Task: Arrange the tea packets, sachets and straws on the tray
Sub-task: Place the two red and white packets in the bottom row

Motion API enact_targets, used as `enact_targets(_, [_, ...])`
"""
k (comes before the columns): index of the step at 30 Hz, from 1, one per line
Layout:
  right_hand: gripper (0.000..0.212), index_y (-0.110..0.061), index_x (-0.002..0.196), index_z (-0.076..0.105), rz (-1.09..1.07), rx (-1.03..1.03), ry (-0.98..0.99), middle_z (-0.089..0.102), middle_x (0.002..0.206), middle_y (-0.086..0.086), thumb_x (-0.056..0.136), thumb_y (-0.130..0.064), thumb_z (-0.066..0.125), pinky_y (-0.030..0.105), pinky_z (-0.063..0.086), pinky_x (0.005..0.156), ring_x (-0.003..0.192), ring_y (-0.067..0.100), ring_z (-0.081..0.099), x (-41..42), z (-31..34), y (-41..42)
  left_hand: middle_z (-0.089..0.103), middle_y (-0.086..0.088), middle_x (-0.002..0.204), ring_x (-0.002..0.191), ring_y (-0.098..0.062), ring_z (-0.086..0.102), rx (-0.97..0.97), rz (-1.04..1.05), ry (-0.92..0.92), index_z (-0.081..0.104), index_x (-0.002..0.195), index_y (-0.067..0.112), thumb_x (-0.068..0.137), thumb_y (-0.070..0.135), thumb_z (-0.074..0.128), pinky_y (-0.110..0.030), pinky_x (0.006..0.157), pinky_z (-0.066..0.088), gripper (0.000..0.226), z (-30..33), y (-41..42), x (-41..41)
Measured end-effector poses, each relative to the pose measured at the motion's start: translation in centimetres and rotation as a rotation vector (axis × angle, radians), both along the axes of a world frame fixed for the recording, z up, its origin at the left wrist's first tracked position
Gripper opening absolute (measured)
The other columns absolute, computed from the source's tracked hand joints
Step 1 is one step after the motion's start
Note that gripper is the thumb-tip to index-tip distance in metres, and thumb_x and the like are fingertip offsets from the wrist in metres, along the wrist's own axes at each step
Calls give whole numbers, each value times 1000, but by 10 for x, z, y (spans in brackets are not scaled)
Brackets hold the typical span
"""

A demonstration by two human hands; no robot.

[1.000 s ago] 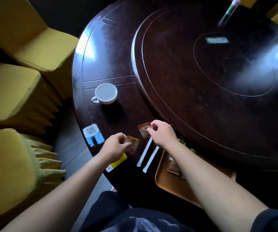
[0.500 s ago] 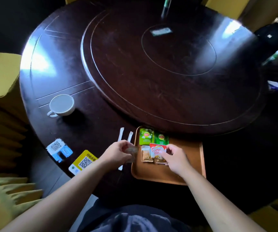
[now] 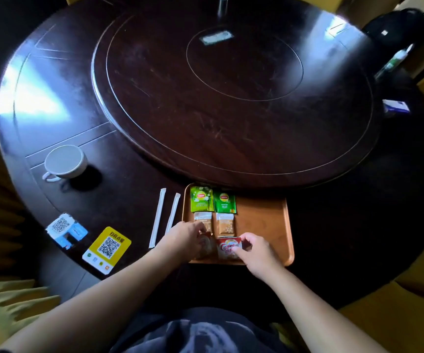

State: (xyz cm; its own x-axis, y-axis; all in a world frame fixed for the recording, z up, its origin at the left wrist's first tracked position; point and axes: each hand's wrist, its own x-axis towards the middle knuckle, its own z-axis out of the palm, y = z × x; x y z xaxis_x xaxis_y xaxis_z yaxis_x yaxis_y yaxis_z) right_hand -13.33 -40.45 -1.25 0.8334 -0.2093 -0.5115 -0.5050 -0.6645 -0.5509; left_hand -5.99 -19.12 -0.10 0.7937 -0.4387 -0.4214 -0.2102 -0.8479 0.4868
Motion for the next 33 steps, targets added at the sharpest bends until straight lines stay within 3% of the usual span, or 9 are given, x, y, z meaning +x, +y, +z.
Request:
enact_targets(3, [31,-31,107,61,70,-115,-62,59,102,-8,79,-37,74,30,50,73,84,15,62,-2,2,0,58,-7,114,97,-28,55,30,-93,-260,59,115,15,70,27,80,-40,85,51,51,-6,1,-11])
enact_targets(7, [44,-26,124,53,193,-199,-130,50,119,-5,85,-34,71,33,49,78,106,19,55,-4,5,0,60,-5,97,82,-24,57,44,-153,-449,65,102,17,65,31,84,-35,72,55,44,-6,7,-26])
enact_targets(12, [31,-20,118,62,465,-221,-261,54,119,-5,87,-24,64,45,53,84,110,20,48,-7,1,7,65,-4,98,84,-22,54,28,-282,-492,70,98,19,80,33,61,-35,74,55,24,-13,6,-45])
enact_targets(14, [29,-20,116,64,509,-220,-282,57,120,-5,88,-21,63,44,53,86,112,21,49,-8,-3,10,67,-2,95,84,-19,49,18,-332,-529,72,90,20,74,33,66,-31,70,56,22,-14,5,-49])
enact_targets(20, [27,-23,116,66,541,-214,-311,61,117,-7,89,-19,64,42,54,85,109,20,51,-11,-8,12,66,-3,100,89,-22,61,12,-374,-475,70,97,18,81,34,47,-33,80,55,32,-23,8,-56])
enact_targets(24, [26,-23,116,65,554,-198,-326,60,117,-7,90,-22,63,40,53,85,109,18,50,-8,-6,13,66,1,97,86,-18,59,-36,-349,-484,70,94,20,81,31,47,-30,78,51,29,-15,7,-52])
enact_targets(29, [23,-21,111,67,423,-173,-399,61,111,-7,88,-20,66,37,52,82,102,18,52,13,1,11,63,-3,108,92,-23,55,-48,-206,-442,65,106,16,83,18,53,-36,79,53,25,-12,4,-24])
enact_targets(33, [26,-21,114,67,388,-202,-386,61,113,-5,87,-20,68,38,51,84,106,21,51,34,6,11,63,-3,110,90,-25,55,-15,-217,-444,65,108,15,82,13,59,-40,75,54,27,-9,-6,2])
